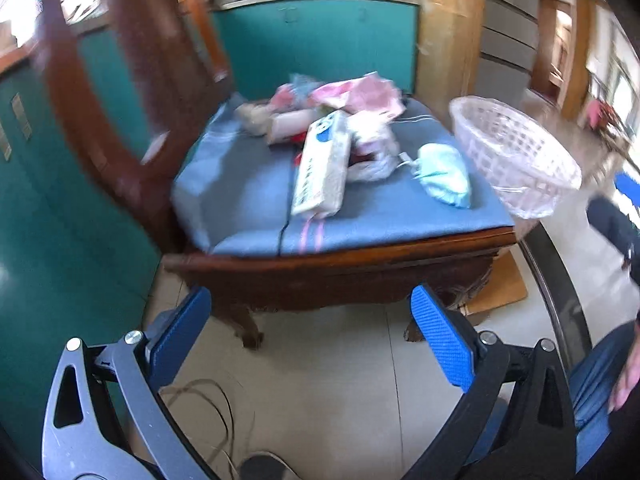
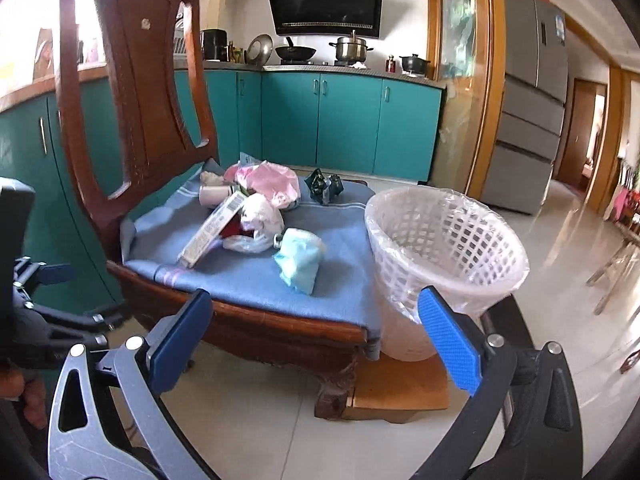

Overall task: Collect trash
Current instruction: 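Grasp the white toothpaste box with the left tool while the right tool grasps the blue mask, then carry the blue mask to the wastebasket and release it with the right tool, then move the toothpaste box over the wastebasket and release it with the left tool, then reach toward the chair and lower both tools onto the trash pile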

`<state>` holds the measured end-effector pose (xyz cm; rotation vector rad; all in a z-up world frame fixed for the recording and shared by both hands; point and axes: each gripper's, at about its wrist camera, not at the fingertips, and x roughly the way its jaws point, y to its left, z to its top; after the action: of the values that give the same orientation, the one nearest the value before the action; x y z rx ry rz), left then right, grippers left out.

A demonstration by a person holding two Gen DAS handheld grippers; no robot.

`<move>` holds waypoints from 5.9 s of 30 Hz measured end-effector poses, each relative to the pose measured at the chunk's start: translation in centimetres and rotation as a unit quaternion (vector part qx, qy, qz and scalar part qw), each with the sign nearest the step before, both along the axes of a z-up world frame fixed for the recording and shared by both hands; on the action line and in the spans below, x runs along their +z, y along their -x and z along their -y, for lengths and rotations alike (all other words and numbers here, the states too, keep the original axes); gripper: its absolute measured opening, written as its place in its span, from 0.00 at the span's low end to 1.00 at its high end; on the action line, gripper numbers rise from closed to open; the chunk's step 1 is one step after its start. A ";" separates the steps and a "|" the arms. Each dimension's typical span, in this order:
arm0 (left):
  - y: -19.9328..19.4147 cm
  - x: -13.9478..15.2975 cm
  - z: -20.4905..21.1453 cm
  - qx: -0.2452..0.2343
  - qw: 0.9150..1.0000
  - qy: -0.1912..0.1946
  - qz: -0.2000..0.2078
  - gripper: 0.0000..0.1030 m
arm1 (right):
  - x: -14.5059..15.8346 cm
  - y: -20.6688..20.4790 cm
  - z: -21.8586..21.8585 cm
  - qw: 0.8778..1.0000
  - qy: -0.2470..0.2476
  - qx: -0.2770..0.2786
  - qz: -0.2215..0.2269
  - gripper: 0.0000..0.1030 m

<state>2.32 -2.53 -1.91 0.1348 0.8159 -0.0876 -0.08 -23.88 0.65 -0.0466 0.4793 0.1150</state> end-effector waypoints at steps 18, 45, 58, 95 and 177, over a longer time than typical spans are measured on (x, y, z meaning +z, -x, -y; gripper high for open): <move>-14.6 -4.7 3.7 -0.022 0.998 -0.043 -0.047 0.95 | -0.8 -10.9 1.5 0.996 -0.065 0.017 -0.060 0.97; -11.6 2.5 -3.2 0.009 0.992 0.120 0.030 0.22 | -7.3 -18.2 -5.0 0.985 -0.010 0.013 -0.173 0.84; -10.0 3.3 -2.1 -0.019 0.990 0.136 0.028 0.22 | -0.9 -14.1 -3.5 0.991 -0.089 0.074 -0.066 0.12; -9.6 2.6 0.3 -0.032 0.992 0.121 0.020 0.22 | 0.1 -12.5 -1.5 0.991 -0.108 0.072 -0.044 0.12; -8.2 3.1 -0.2 0.026 0.995 0.068 0.073 0.97 | 1.3 -10.8 -0.5 0.997 -0.071 0.004 0.006 0.97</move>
<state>10.56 -2.31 1.19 -0.0083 0.6649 -0.0820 10.74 -23.43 1.95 0.0896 0.4582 0.1572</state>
